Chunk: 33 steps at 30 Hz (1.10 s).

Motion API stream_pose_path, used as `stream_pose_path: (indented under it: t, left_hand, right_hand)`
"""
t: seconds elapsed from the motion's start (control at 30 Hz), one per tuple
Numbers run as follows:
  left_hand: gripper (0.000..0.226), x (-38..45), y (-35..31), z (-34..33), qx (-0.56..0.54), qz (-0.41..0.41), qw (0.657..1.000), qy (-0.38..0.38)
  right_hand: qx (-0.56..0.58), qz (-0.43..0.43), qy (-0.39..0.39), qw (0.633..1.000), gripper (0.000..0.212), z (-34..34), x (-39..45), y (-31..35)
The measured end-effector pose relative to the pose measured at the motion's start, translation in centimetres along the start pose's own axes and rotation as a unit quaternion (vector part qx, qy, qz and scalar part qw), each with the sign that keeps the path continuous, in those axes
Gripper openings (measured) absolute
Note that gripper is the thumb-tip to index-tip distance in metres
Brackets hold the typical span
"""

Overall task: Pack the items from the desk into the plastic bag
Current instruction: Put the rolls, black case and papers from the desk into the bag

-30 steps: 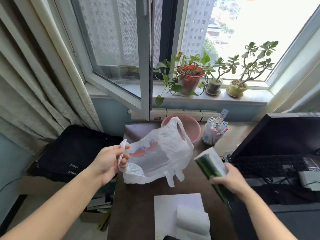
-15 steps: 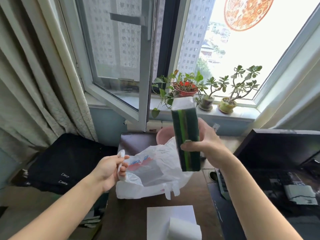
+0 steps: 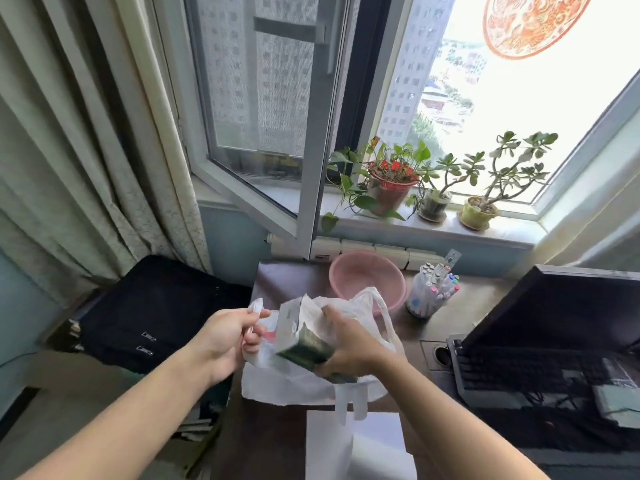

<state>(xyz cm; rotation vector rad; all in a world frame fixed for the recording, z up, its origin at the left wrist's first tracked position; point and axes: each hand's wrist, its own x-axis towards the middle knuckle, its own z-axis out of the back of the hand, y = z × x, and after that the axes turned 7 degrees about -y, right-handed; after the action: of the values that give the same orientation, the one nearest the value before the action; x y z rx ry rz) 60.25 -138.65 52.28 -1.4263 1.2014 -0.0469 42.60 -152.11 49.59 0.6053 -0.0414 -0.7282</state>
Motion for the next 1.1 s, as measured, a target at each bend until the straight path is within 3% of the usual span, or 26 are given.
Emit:
stream_pose_path:
  t: [0.1, 0.2, 0.27, 0.43, 0.63, 0.77, 0.83, 0.97, 1.03, 1.1]
  left_hand:
    - [0.024, 0.0, 0.0, 0.5, 0.027, -0.001, 1.0, 0.001]
    - [0.026, 0.0, 0.1, 0.6, 0.071, 0.005, 0.997, 0.011]
    - [0.026, -0.1, 0.2, 0.8, 0.095, 0.013, 0.995, 0.024]
    - [0.029, 0.0, 0.0, 1.6, 0.137, 0.027, 0.988, 0.065]
    - [0.026, -0.5, -0.9, 3.2, 0.155, 0.037, 0.984, 0.082]
    - [0.026, -0.3, -1.2, 3.7, 0.135, 0.041, 0.987, 0.079]
    - [0.026, 0.0, -1.2, 3.6, 0.134, 0.038, 0.988, 0.068]
    - [0.027, 0.4, -1.5, 3.0, 0.13, 0.023, 0.989, 0.059]
    - [0.027, 0.3, -1.5, 2.7, 0.131, 0.02, 0.989, 0.059]
    - [0.026, 0.1, -1.6, 2.2, 0.135, 0.013, 0.989, 0.053]
  right_hand:
    - [-0.128, 0.003, 0.038, 0.991, 0.069, -1.9, 1.0, -0.8]
    - [-0.187, -0.002, 0.11, 0.976, 0.106, -4.4, 2.9, -1.3]
    - [-0.22, -0.01, 0.139, 0.966, 0.113, -5.9, 4.0, -1.0]
    - [-0.287, 0.041, 0.171, 0.942, 0.088, -8.8, 5.9, -0.1]
    - [-0.31, 0.026, 0.134, 0.941, 0.06, -12.5, 7.9, -2.2]
    - [-0.282, -0.019, 0.178, 0.942, 0.088, -13.6, 8.4, -3.7]
    - [-0.312, -0.024, 0.192, 0.93, 0.087, -13.5, 8.6, -3.4]
    - [-0.352, 0.003, 0.114, 0.929, 0.037, -13.2, 10.0, -2.3]
    - [-0.287, 0.003, 0.122, 0.95, 0.043, -12.1, 9.9, -1.7]
    - [-0.196, 0.023, 0.132, 0.971, 0.067, -9.4, 9.1, -0.4]
